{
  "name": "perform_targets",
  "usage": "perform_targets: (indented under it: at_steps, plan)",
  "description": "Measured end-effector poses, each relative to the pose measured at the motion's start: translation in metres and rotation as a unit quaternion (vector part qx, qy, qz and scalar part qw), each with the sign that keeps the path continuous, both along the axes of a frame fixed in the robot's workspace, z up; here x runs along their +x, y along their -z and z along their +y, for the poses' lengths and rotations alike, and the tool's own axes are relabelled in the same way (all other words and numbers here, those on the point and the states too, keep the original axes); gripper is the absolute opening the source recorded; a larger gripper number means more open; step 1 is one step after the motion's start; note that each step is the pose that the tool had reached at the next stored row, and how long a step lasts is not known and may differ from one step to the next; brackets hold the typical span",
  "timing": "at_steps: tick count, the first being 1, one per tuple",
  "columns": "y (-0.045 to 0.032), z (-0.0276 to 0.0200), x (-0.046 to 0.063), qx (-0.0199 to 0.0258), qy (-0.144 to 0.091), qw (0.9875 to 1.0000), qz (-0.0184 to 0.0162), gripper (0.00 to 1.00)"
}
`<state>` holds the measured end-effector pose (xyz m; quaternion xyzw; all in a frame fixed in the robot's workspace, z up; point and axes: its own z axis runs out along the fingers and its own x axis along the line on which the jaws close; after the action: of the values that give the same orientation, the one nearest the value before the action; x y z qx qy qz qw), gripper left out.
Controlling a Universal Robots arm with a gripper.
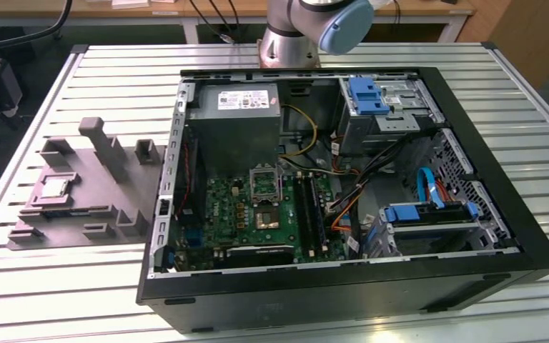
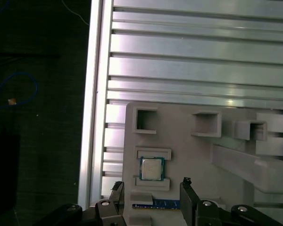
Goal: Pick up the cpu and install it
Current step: 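Pick up the cpu and move it towards the insertion slot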
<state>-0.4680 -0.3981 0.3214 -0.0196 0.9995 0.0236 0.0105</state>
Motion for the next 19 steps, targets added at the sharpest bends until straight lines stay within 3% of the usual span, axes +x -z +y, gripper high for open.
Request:
perform_targets:
  at_steps: [19]
  plan:
    - [0.0094, -0.0002, 0.0, -0.0002, 0.0, 1.0, 0.0, 0.58]
